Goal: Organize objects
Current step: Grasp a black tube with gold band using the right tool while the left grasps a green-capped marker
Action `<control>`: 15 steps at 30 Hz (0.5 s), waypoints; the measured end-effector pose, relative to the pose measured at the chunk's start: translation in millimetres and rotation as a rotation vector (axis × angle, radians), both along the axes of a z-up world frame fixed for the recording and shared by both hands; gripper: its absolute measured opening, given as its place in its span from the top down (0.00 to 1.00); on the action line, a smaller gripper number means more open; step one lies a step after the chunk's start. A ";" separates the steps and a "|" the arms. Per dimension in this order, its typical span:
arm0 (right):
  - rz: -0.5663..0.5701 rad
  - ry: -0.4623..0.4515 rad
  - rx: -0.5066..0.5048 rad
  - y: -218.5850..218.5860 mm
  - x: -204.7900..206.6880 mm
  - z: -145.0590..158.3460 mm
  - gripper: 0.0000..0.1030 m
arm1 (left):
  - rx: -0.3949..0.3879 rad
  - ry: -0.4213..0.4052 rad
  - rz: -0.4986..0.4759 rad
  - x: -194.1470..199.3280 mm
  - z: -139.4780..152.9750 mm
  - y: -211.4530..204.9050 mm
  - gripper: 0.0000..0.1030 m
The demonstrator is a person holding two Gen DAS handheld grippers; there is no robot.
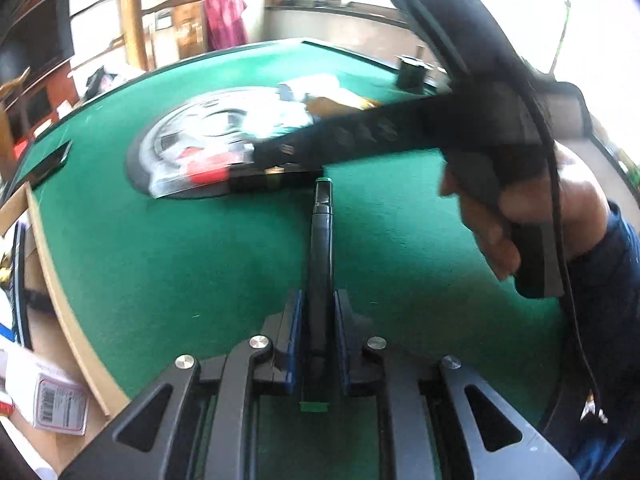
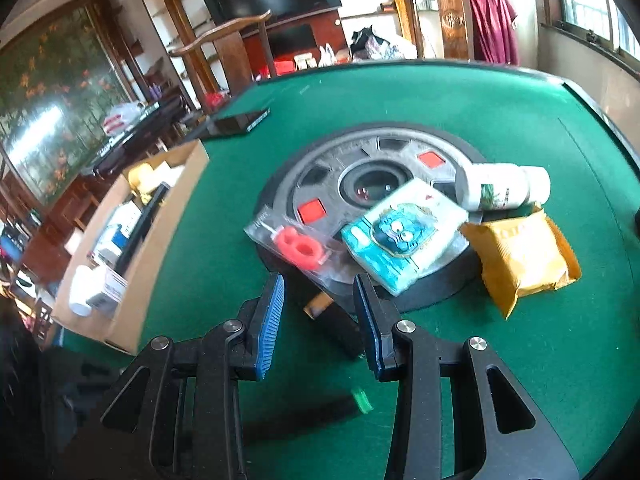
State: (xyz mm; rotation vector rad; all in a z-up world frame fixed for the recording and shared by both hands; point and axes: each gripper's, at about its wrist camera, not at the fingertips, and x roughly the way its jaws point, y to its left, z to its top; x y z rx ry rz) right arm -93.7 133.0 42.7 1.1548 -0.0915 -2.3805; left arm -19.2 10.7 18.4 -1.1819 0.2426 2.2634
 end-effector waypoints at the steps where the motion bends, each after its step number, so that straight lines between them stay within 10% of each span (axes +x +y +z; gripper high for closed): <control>1: 0.004 -0.003 0.010 -1.1 -0.4 -1.9 0.65 | 0.003 -0.005 0.014 -1.9 0.6 1.1 0.86; 15: -0.011 0.032 0.197 -26.8 9.0 -8.8 0.81 | -0.062 0.069 0.150 -27.5 -12.0 -6.8 0.63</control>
